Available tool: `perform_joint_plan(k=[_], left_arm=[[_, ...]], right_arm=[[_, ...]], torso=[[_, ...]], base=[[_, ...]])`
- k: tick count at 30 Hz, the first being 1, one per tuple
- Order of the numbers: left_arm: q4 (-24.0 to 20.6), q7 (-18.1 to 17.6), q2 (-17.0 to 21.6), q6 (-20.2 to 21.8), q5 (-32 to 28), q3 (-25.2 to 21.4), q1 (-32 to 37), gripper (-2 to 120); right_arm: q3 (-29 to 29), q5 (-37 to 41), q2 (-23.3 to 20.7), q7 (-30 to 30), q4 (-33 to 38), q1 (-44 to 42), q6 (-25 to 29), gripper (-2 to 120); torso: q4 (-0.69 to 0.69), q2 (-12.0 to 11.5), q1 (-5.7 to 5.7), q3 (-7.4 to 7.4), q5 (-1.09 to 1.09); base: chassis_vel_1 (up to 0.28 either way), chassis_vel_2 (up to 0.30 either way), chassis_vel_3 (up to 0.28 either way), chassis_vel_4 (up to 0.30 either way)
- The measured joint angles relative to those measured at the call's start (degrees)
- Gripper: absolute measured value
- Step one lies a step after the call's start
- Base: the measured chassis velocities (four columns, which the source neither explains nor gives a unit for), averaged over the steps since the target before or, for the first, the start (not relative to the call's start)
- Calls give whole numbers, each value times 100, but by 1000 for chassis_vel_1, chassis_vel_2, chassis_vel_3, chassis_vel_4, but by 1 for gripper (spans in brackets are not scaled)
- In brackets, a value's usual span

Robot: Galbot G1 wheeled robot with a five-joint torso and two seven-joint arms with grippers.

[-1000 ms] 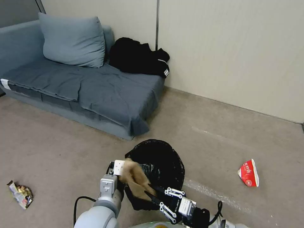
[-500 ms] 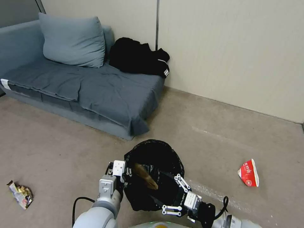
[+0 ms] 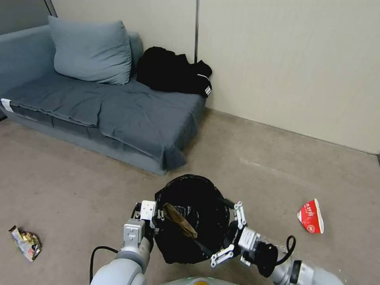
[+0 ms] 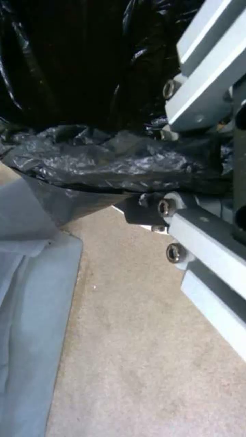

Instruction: Pick up the trash bin, then pick up the garbage from the floor and place it into the trash bin.

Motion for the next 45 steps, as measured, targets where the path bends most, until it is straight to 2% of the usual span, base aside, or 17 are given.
perform_joint_plan(k=[2, 3, 5, 7, 9, 11, 16, 19, 21, 29, 31, 33, 35, 37, 39, 45], left_arm=[[20, 0, -1, 0, -22, -29, -17, 1], [20, 0, -1, 0, -22, -29, -17, 1], [30, 0, 1, 0, -40, -59, -25, 1], [30, 0, -2, 0, -66, -110, -16, 1], [30, 0, -10, -1, -72, -130, -8, 1], [23, 0, -45, -6, -79, -187, 19, 1], [-25, -1, -102, -24, -78, -240, 93, 1], [-38, -3, -108, -29, -74, -247, 111, 1], [-45, -3, -108, -33, -68, -247, 131, 1], [-65, -5, -107, -45, -31, -235, 200, 1], [-67, -7, -107, -46, -29, -233, 204, 1], [-72, -8, -116, -49, -1, -214, 219, 1], [-74, -8, -118, -49, 5, -211, 223, 1], [-91, -9, -119, -56, 26, -196, 258, 1], [-92, -9, -118, -57, 29, -195, 265, 1], [-107, -12, -113, -65, 55, -179, 287, 1]], right_arm=[[194, -55, 152, 566, 184, -28, -50, 114], [194, -55, 152, 566, 184, -28, -50, 114], [351, -255, 277, 1221, 316, -97, -82, 113], [536, -558, 427, 2143, 462, -228, -93, 111], [576, -611, 459, 2341, 484, -262, -108, 110], [695, -771, 573, 2989, 498, -378, -257, 103], [770, -863, 705, 3512, 167, -485, -379, 100], [775, -864, 740, 3548, -15, -492, -380, 100], [797, -803, 807, 3562, -450, -413, -366, 100], [883, -431, 788, 3557, -1443, -125, -518, 100], [888, -398, 781, 3544, -1501, -102, -543, 100], [917, -158, 736, 3462, -1965, 142, -771, 100], [923, -114, 727, 3454, -2065, 205, -819, 100], [1015, -10, 673, 3431, -2561, 512, -942, 100], [1043, 4, 657, 3423, -2678, 582, -964, 100], [1289, 52, 472, 3387, -3883, 1243, -1043, 100]], torso=[[0, 0, 0, 0, 0], [0, 0, 0, 0, 0], [0, 0, 0, 0, -1], [-1, 0, 0, 0, 0], [-1, 0, 0, 0, 0], [0, 0, 0, 0, 0], [0, 0, 0, 0, 0], [0, 0, 0, 0, 1], [0, 0, 0, 0, 0], [0, -2, 0, 0, 1], [0, -2, 0, 0, 1], [-1, -2, 0, 0, 3], [-1, -1, 0, 0, 3], [0, -1, 0, 0, 2], [1, -1, 0, 0, 2], [0, -1, 0, 0, 1]], base=[[0, 0, 0, 0], [0, 0, 0, 0], [0, 0, 0, 0], [0, 0, 0, 0], [0, 0, 0, 0], [0, 0, 0, 0], [0, 0, 0, 0], [0, 0, 0, 0], [0, 0, 0, 0], [0, 0, 0, 0], [0, 0, 0, 0], [0, 0, 0, 0], [0, 0, 0, 0], [0, 0, 0, 0], [0, 0, 0, 0], [0, 0, 0, 0]])
